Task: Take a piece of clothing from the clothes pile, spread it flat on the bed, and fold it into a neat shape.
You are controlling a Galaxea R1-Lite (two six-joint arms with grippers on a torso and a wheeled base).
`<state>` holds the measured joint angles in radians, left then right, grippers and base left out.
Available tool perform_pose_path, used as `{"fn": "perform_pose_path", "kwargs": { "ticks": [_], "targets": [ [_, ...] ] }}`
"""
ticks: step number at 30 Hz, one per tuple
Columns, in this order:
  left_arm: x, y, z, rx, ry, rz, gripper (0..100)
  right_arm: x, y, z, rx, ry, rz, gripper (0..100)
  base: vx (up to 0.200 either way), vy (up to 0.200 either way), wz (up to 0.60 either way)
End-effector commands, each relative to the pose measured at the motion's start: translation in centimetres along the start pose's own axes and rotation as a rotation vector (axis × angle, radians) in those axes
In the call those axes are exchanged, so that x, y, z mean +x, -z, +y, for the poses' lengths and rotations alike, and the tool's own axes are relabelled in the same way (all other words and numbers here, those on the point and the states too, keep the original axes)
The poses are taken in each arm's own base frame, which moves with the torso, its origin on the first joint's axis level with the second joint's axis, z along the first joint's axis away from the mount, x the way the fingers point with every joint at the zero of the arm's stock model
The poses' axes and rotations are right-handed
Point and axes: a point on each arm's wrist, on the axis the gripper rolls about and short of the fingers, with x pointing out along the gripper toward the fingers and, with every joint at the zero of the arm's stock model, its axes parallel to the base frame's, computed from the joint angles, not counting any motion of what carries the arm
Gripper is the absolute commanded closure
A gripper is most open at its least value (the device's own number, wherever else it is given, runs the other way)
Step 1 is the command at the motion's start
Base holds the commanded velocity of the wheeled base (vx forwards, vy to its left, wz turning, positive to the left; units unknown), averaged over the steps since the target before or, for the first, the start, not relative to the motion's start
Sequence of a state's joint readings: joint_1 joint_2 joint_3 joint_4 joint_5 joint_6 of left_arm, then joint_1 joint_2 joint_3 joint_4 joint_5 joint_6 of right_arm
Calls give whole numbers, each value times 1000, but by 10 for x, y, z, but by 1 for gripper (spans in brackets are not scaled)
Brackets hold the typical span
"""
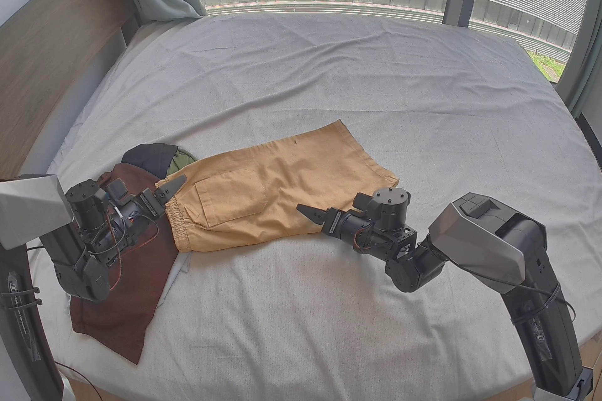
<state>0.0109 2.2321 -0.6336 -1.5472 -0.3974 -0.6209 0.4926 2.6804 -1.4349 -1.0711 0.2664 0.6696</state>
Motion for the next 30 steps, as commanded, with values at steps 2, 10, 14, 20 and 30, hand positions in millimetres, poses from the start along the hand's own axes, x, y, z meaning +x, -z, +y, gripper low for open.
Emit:
{"fn": "perform_pose_path", "kwargs": {
  "ticks": [2, 10, 14, 20, 30],
  "targets": [
    [0, 0, 1, -2, -1, -1, 0, 1, 3, -3, 3, 6, 5, 100, 0, 0, 0],
    [0, 1, -1, -1, 2, 2, 0, 1, 4, -3, 2, 5, 2, 100, 0, 0, 0],
    [0, 2, 0, -4, 2, 8, 0, -1, 2, -3, 3, 9, 0, 100, 0, 0, 0],
    [-1, 2, -2, 1, 25, 23, 0, -11, -3, 0, 6, 44, -10, 100, 0, 0, 0],
    [-1, 1, 0, 91, 23, 18, 0, -44, -5, 19, 16, 79, 44, 100, 0, 0, 0]
  ]
}}
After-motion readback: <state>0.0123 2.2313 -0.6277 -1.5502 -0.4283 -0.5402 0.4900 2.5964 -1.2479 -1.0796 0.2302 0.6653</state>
